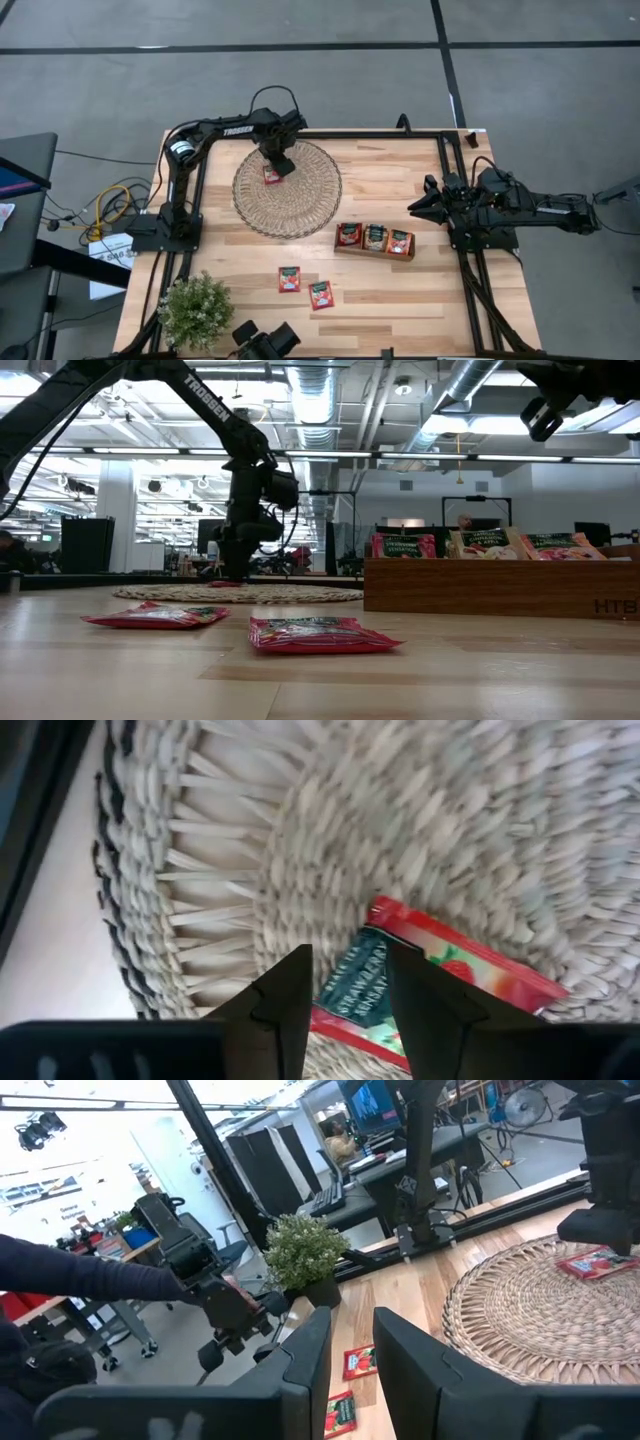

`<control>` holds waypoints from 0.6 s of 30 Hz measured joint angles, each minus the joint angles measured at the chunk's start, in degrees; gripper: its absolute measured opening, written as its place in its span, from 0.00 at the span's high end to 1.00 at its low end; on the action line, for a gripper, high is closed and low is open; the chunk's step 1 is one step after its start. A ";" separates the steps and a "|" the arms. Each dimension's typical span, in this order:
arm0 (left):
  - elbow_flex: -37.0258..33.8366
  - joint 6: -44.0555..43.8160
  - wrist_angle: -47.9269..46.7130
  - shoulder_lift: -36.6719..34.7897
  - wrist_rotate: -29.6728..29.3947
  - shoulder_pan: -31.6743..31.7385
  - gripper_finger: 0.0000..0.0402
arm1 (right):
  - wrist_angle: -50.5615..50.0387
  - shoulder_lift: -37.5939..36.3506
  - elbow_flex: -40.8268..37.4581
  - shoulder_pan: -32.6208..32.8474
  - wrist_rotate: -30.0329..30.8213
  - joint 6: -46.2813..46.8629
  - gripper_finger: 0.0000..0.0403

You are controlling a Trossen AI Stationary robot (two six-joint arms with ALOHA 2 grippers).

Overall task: Pick & Place Tea
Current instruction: Put the red tea bag into the left section of the wooden organizer

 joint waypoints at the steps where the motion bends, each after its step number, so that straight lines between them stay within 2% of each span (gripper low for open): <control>1: 0.00 0.00 0.09 0.00 0.15 0.34 0.69 | 0.00 0.00 0.00 0.00 0.01 0.00 0.83; 7: 0.09 0.00 0.49 1.74 5.31 1.77 0.69 | 0.00 -0.01 0.00 0.00 -0.01 0.02 0.83; 18: 0.31 0.92 1.03 3.65 5.20 1.47 0.71 | 0.42 -0.02 0.00 0.02 0.01 0.09 0.83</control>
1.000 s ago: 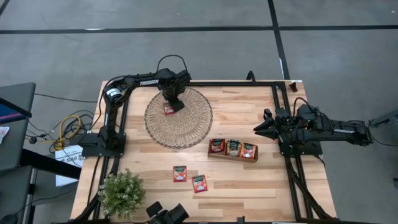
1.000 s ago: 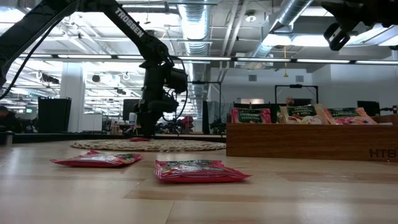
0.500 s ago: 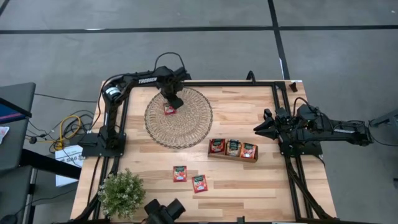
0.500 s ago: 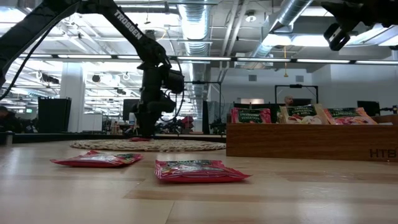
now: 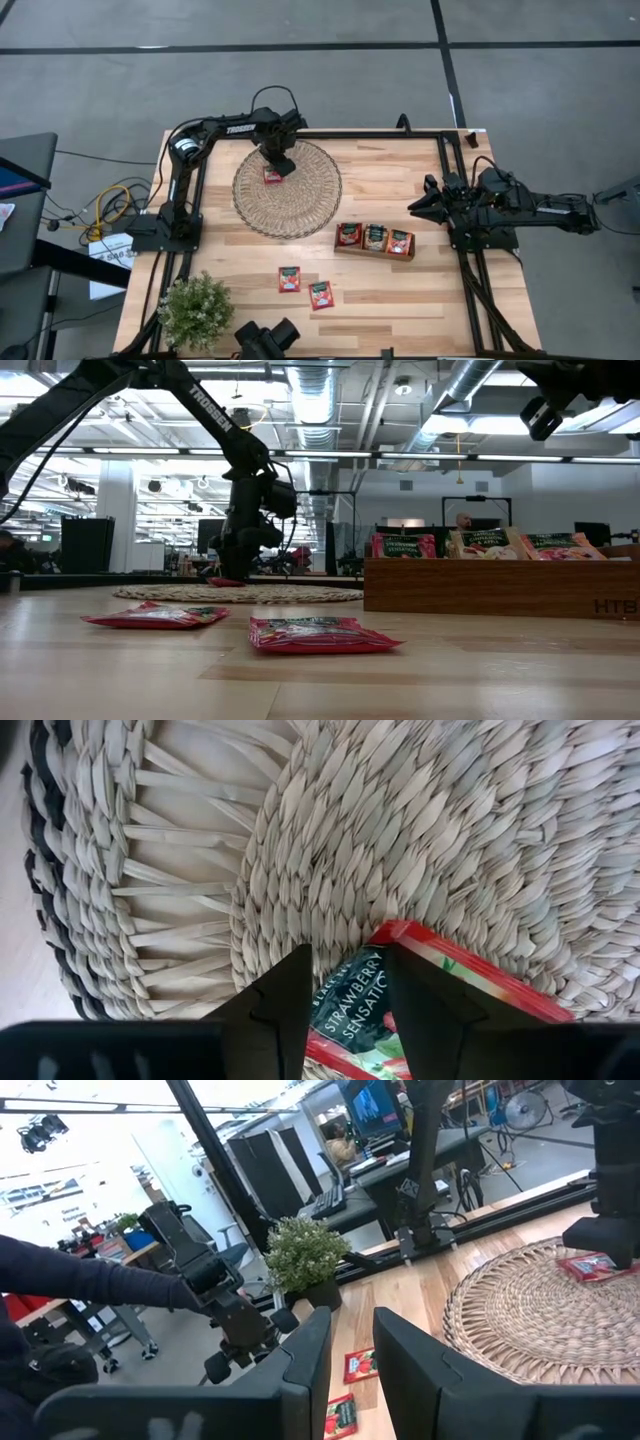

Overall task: Pick & Place Tea
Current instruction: Put the red tea bag into the left section of the wooden organizer

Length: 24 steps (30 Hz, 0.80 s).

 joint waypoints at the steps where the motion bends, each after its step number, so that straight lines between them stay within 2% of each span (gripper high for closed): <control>1: 0.00 0.02 -0.02 0.04 0.00 0.00 0.71 | 0.00 0.02 0.00 0.00 0.00 0.00 0.83; 13: -0.20 0.14 0.75 -0.03 -0.13 0.00 0.90 | 0.02 0.00 0.00 0.00 0.00 0.00 0.83; 24: -0.42 -1.09 1.99 -1.29 -1.01 -0.04 1.00 | 0.02 0.01 0.00 0.00 0.00 -0.04 0.83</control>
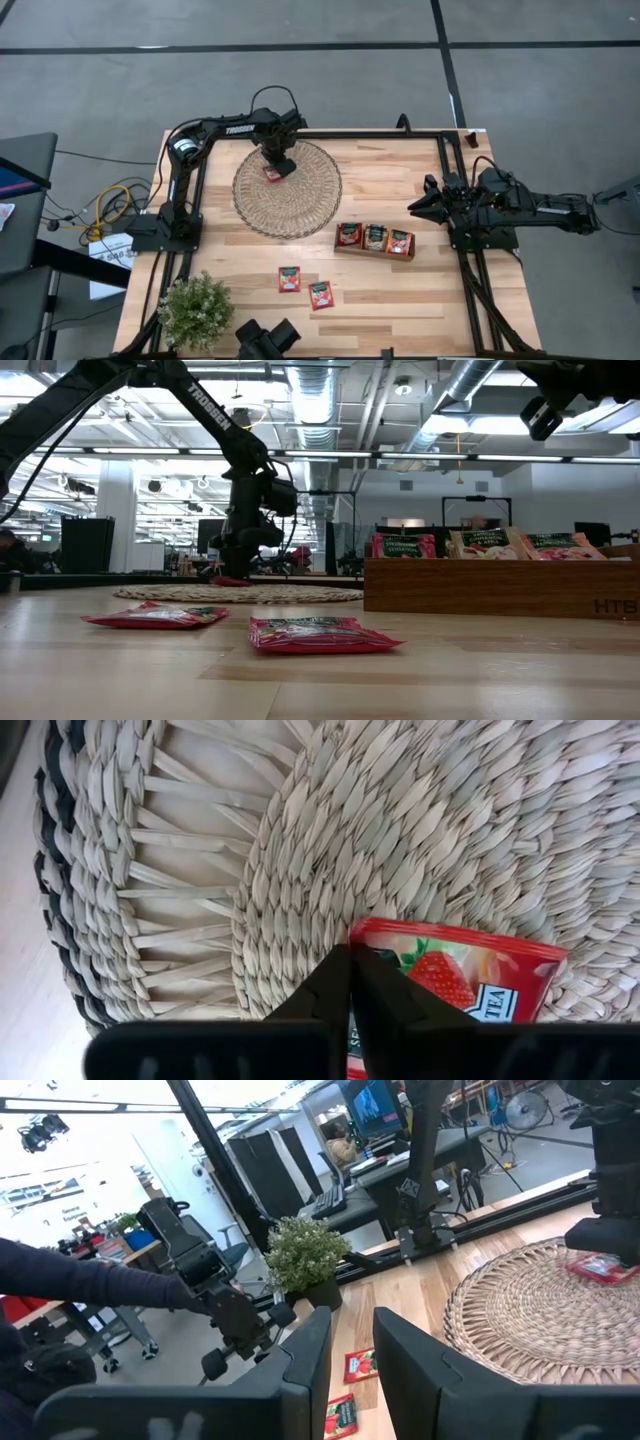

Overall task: Pick & Place Tea
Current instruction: Put the red tea bag into the left section of the wooden organizer

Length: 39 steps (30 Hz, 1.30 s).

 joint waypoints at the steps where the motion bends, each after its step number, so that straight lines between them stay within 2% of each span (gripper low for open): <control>1: 0.00 -0.13 0.00 0.00 -0.01 0.00 1.00 | 0.00 0.00 0.00 0.02 0.00 0.00 0.83; 14: -0.02 -0.31 -1.19 -1.62 -0.52 -1.49 1.00 | 0.00 -0.01 0.00 0.00 0.00 -0.02 0.83; 27: 0.03 -0.41 -3.67 -8.81 -1.78 -2.81 1.00 | 0.00 -0.01 0.00 0.00 0.00 -0.04 0.83; 39: 0.11 -1.66 -5.67 -17.81 -2.58 -7.03 1.00 | 0.01 -0.01 0.00 0.00 0.00 -0.08 0.83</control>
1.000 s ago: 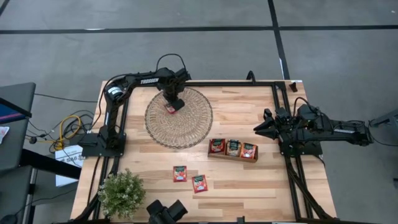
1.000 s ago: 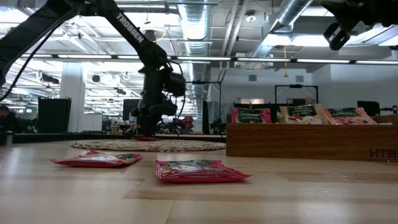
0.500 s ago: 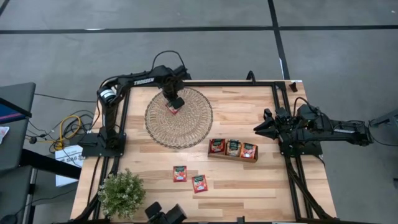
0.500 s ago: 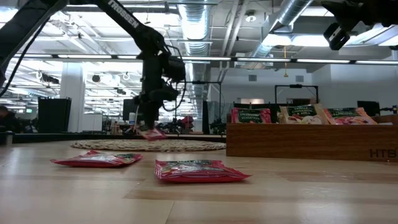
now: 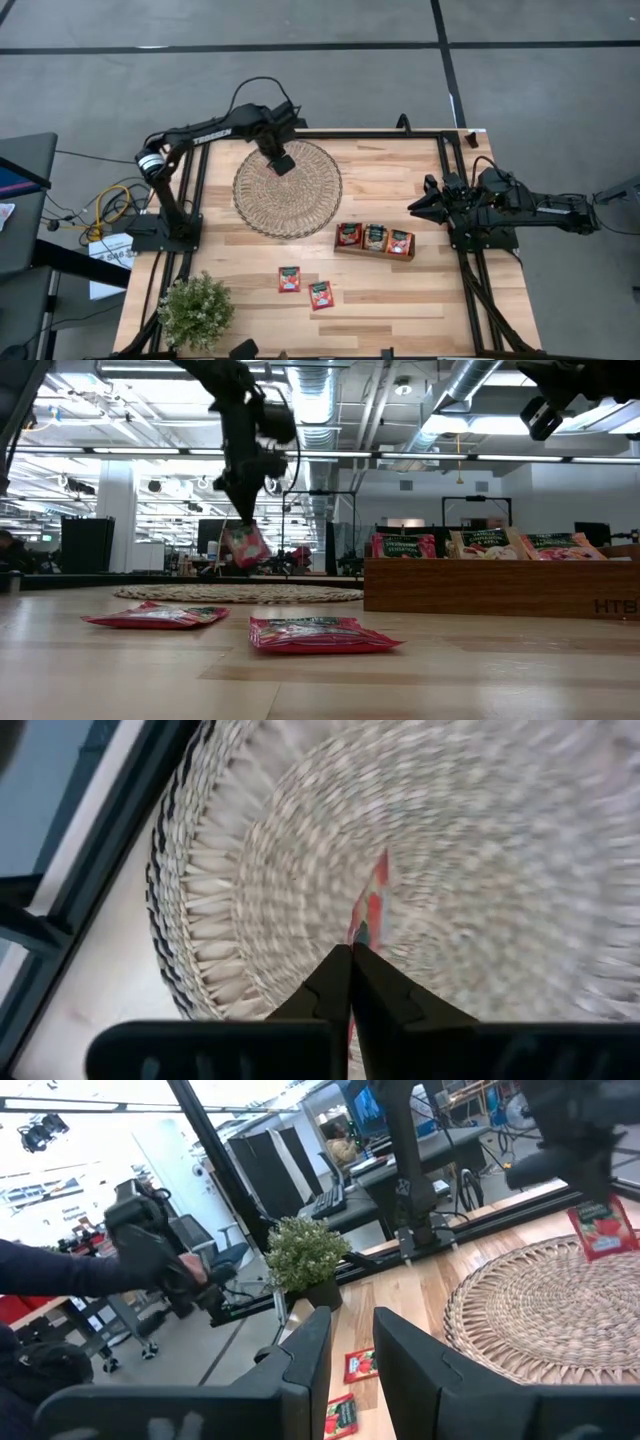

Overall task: Pick & Place Tea
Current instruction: Put the red tea bag into the left section of the wooden organizer

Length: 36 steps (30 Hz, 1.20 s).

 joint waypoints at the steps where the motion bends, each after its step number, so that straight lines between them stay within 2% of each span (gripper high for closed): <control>1: 0.00 -0.13 -0.11 -1.03 -0.01 -0.68 1.00 | 0.01 0.00 0.00 0.02 0.00 -0.01 0.83; 7: 0.54 -1.65 -0.76 -6.46 -0.05 -6.11 1.00 | 0.01 0.00 0.00 0.00 -0.01 -0.01 0.83; 13: 6.47 -2.82 -1.02 -7.55 -0.50 -15.94 1.00 | -0.01 0.02 0.00 0.00 -0.01 -0.01 0.83; 18: 14.39 -3.55 -0.93 -5.37 -3.43 -24.22 1.00 | -0.01 0.02 0.00 0.00 0.00 -0.01 0.83; 23: 22.58 -4.17 -0.83 -1.03 -4.88 -29.30 1.00 | -0.01 0.02 0.02 -0.04 0.00 0.01 0.83; 29: 30.39 -2.64 -2.28 4.27 -5.42 -32.72 1.00 | 1.27 0.02 0.02 -0.04 0.00 0.06 0.83; 36: 32.92 -2.44 -1.34 5.70 -5.38 -34.14 1.00 | 7.34 0.01 0.02 0.02 0.00 4.47 0.83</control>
